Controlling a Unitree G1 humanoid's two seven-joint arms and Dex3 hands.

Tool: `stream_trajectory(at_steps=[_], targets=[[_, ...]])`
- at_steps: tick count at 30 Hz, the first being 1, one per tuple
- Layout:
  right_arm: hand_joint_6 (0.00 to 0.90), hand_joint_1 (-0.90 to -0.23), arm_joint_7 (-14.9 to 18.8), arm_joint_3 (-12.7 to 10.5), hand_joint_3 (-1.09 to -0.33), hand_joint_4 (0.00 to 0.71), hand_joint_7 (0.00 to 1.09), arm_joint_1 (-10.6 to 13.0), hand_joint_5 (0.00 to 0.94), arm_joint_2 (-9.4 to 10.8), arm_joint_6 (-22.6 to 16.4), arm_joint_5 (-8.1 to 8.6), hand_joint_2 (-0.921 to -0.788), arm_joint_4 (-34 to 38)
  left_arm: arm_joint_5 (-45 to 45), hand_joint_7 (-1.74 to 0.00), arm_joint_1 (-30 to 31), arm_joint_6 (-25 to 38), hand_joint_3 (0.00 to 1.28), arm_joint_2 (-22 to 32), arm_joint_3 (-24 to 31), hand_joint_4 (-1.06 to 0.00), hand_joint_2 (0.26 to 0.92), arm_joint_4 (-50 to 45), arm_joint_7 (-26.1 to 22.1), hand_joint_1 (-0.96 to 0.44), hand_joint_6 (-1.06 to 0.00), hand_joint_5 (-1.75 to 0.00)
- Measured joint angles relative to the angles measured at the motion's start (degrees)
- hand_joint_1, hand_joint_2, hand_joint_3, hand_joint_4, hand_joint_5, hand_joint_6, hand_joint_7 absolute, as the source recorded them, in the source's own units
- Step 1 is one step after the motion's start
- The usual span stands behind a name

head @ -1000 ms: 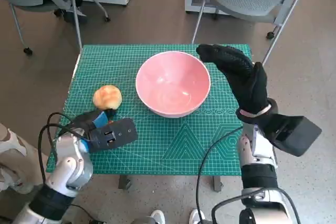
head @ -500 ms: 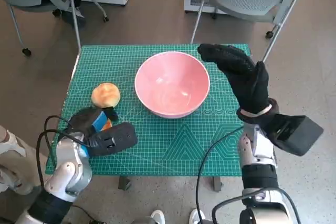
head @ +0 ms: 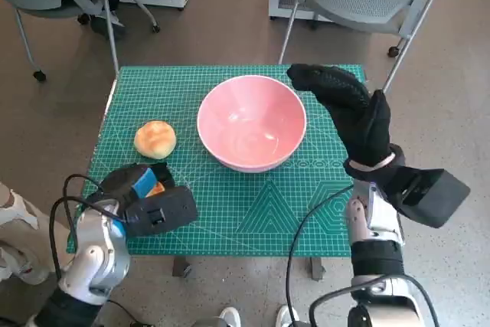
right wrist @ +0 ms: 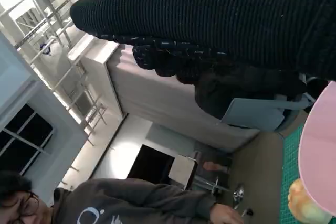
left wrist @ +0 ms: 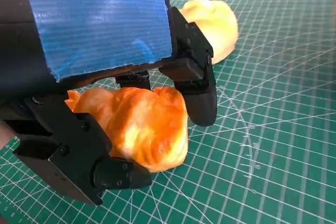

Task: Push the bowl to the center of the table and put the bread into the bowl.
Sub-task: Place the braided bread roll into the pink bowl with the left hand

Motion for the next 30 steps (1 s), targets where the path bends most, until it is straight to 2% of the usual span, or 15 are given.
stream_trajectory(at_steps=[10, 21, 30], targets=[[-0.001, -0.668, 0.0, -0.2, -0.884, 0.075, 0.27, 0.0, 0.001, 0.2, 0.0, 0.01, -0.921, 0.0, 0.0, -0.98, 0.6, -0.4, 0.49, 0.0, 0.9, -0.69, 0.68, -4.7, -1.9, 0.0, -0.71, -1.39], [-0.001, -0.668, 0.0, -0.7, -0.884, 0.075, 0.27, 0.0, 0.001, 0.2, 0.0, 0.08, -0.921, 0.3, 0.4, -0.92, -0.7, -0.4, 0.47, 0.5, 3.3, -0.73, 0.667, -12.9, -6.2, 0.0, -0.76, -1.35], [-0.001, -0.665, 0.0, -0.8, -0.887, 0.074, 0.27, -0.2, 0.0, 0.3, 0.0, 0.07, -0.921, 0.3, 0.9, -0.92, -5.9, -0.4, 0.44, 0.6, 5.0, -0.77, 0.675, -18.7, -9.2, 0.0, -0.76, -1.28]])
